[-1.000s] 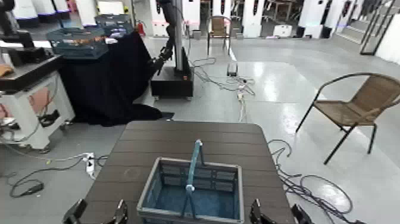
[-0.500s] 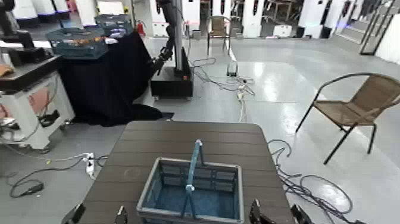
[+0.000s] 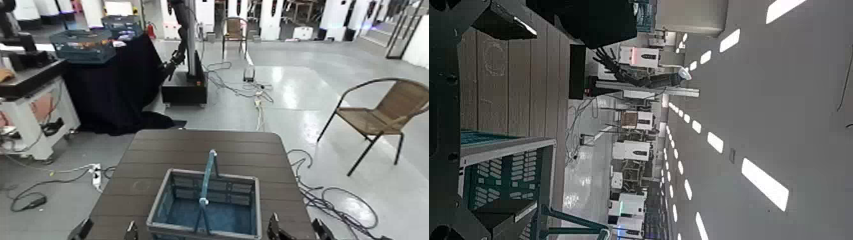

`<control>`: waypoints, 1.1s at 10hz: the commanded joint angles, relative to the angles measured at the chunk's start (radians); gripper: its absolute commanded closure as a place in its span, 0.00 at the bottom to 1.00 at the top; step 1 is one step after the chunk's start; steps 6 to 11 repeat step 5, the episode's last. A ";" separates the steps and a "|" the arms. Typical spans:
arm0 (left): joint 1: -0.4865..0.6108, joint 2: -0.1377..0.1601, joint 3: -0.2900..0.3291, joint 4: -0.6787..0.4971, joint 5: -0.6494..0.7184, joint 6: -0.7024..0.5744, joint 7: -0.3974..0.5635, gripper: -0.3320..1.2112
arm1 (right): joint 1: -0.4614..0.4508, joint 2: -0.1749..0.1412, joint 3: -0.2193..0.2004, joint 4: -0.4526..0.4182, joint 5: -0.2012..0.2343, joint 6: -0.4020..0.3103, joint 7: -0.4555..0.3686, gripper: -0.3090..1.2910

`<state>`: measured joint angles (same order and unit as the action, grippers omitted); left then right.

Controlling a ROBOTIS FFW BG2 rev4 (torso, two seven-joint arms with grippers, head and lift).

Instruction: Place the crate on the table.

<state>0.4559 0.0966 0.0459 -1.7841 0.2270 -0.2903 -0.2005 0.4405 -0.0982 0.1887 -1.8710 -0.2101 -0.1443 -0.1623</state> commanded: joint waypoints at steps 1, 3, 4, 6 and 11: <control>0.000 0.000 -0.001 0.000 0.000 0.003 0.000 0.28 | 0.000 0.000 0.000 -0.001 0.000 0.000 0.000 0.27; 0.000 0.000 -0.001 0.000 0.000 0.005 0.000 0.28 | 0.001 0.000 0.000 -0.001 0.000 0.002 0.000 0.27; 0.001 0.000 -0.001 0.000 0.002 0.007 0.000 0.28 | 0.001 0.000 0.000 -0.001 0.000 0.003 0.000 0.27; 0.001 0.000 -0.001 0.000 0.002 0.008 0.000 0.28 | 0.001 0.000 0.000 0.001 0.000 0.003 0.000 0.27; 0.001 0.000 -0.001 0.000 0.002 0.008 0.000 0.28 | 0.001 0.000 0.000 0.001 0.000 0.003 0.000 0.27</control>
